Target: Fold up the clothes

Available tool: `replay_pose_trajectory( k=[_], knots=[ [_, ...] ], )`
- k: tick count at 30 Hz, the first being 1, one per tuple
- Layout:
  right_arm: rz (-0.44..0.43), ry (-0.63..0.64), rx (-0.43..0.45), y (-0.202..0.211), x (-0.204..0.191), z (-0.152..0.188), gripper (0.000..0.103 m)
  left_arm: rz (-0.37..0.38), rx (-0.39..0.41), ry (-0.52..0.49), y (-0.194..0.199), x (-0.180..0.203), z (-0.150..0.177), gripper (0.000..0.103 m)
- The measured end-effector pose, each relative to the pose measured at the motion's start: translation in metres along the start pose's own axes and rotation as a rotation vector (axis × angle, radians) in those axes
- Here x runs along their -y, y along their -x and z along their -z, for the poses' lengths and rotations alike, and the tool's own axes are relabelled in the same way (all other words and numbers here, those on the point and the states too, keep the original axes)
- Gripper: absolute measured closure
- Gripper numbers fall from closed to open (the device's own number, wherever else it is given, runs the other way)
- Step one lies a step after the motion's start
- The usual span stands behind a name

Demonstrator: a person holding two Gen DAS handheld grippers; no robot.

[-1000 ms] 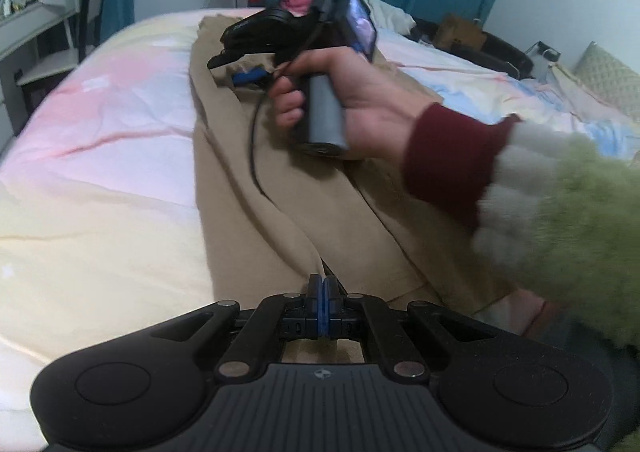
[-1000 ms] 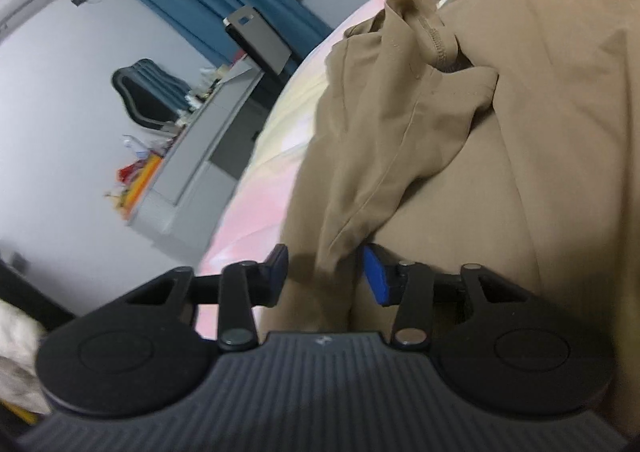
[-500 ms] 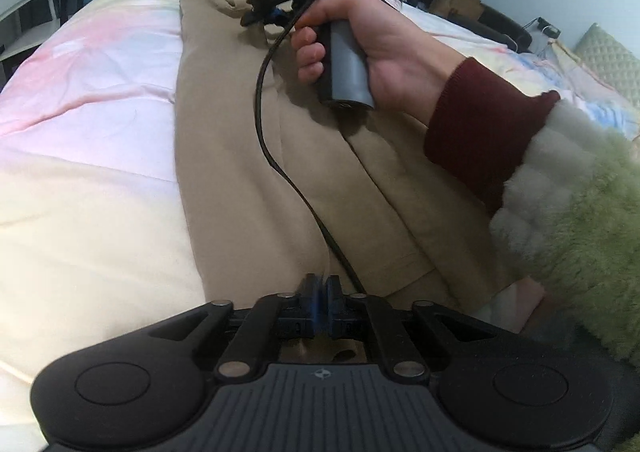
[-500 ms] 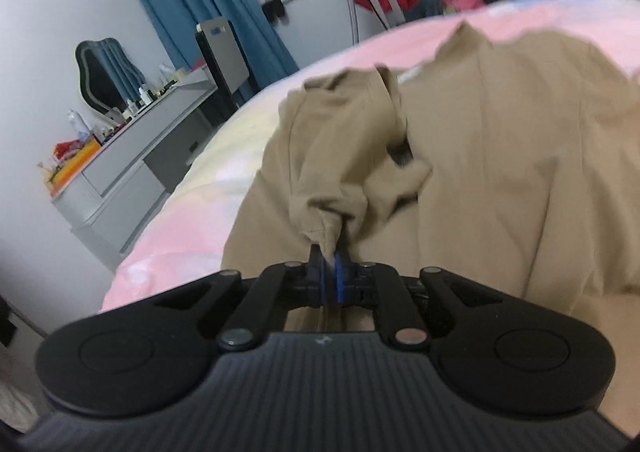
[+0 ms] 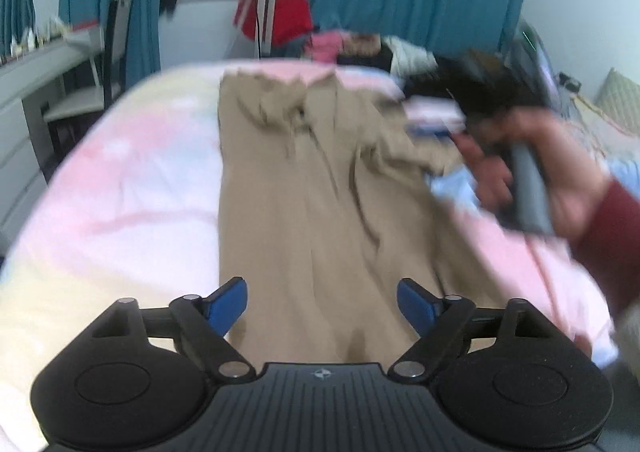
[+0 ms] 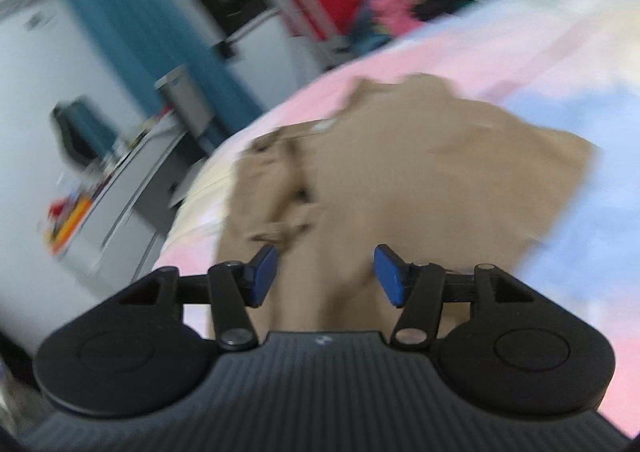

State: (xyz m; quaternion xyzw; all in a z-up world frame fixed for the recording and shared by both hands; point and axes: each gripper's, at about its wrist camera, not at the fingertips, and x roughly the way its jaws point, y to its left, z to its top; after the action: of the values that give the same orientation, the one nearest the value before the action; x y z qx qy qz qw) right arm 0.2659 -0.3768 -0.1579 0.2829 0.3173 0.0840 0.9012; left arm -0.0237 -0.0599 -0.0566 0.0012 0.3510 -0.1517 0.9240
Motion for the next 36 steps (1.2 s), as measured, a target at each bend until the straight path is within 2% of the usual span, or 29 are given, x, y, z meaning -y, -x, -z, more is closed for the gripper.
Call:
replay_pose_trajectory(
  k=[3, 6, 8, 10, 13, 17, 19, 20, 22, 23, 27, 30, 32, 36],
  knots=[
    [0.02, -0.163, 0.009, 0.02, 0.043, 0.003, 0.044, -0.017, 0.047, 0.014, -0.004, 0.006, -0.033, 0.001],
    [-0.017, -0.317, -0.004, 0.016, 0.073, 0.015, 0.044, -0.027, 0.099, 0.052, -0.022, 0.002, -0.05, 0.001],
    [-0.052, -0.405, -0.034, 0.002, 0.084, 0.024, 0.044, -0.04, 0.132, 0.091, -0.043, -0.005, -0.047, 0.001],
    [-0.082, -0.471, -0.042, -0.016, 0.09, 0.03, 0.044, -0.046, 0.128, 0.144, -0.065, -0.017, -0.04, 0.001],
    [-0.067, -0.546, 0.02, -0.037, 0.1, 0.033, 0.044, -0.03, 0.075, 0.227, -0.087, -0.041, -0.023, 0.002],
    [0.004, -0.652, 0.179, -0.052, 0.114, 0.032, 0.046, -0.013, 0.068, 0.233, -0.107, -0.054, -0.014, 0.002],
    [0.04, -0.629, 0.235, -0.058, 0.114, 0.027, 0.046, -0.008, 0.082, 0.218, -0.114, -0.054, -0.012, 0.002],
    [0.057, -0.607, 0.249, -0.06, 0.112, 0.024, 0.049, 0.001, 0.088, 0.209, -0.118, -0.053, -0.011, 0.002],
    [0.091, -0.56, 0.273, -0.062, 0.108, 0.016, 0.086, 0.018, 0.091, 0.195, -0.123, -0.051, -0.01, 0.002],
    [0.107, -0.526, 0.282, -0.059, 0.107, 0.01, 0.089, 0.025, 0.089, 0.188, -0.125, -0.05, -0.009, 0.002],
    [0.176, -0.413, 0.335, -0.044, 0.11, -0.023, 0.095, 0.05, 0.083, 0.18, -0.125, -0.044, -0.01, 0.002],
    [0.211, -0.368, 0.336, -0.034, 0.122, -0.055, 0.095, 0.072, 0.095, 0.162, -0.122, -0.039, -0.009, 0.002],
    [0.241, -0.275, 0.329, -0.027, 0.126, -0.078, 0.096, 0.089, 0.098, 0.136, -0.12, -0.033, -0.008, 0.002],
    [0.293, -0.138, 0.383, -0.021, 0.135, -0.097, 0.096, 0.172, 0.062, 0.114, -0.116, -0.021, -0.004, 0.003]
  ],
)
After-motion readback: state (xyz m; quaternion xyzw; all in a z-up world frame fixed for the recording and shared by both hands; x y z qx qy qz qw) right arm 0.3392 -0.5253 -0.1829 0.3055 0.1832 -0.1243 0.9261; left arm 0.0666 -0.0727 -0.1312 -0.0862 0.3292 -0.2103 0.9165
